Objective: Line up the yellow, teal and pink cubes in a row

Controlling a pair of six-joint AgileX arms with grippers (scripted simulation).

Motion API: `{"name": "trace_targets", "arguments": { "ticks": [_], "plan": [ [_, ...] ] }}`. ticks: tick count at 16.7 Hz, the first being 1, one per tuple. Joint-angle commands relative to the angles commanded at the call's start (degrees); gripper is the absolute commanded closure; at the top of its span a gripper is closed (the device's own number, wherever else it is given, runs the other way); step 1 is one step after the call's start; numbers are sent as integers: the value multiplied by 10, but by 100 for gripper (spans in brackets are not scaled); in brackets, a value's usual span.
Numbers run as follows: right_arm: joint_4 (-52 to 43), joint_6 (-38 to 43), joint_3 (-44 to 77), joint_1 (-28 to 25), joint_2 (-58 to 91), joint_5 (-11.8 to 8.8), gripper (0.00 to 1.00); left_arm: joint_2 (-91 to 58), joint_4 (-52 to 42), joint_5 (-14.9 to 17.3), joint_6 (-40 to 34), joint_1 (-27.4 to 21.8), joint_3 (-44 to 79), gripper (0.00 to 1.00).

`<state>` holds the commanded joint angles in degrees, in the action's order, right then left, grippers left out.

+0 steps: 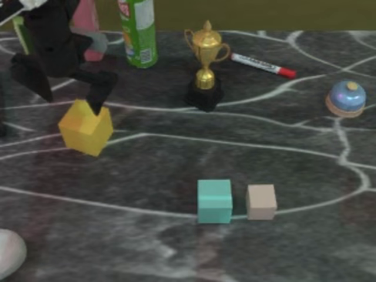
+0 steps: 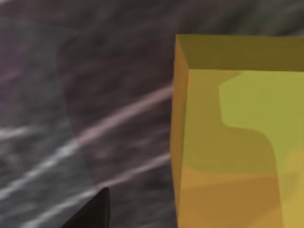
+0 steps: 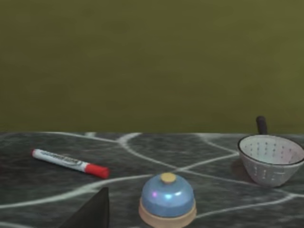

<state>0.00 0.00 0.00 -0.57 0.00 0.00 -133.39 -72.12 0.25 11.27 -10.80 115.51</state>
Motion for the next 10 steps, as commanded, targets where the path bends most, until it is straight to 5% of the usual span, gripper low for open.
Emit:
{"name": "trace_targets", "arguments": {
  "ticks": [10],
  "plan": [
    [0, 0, 0, 0, 0, 0, 0, -39, 139, 0, 1, 1, -95, 0]
  ]
}}
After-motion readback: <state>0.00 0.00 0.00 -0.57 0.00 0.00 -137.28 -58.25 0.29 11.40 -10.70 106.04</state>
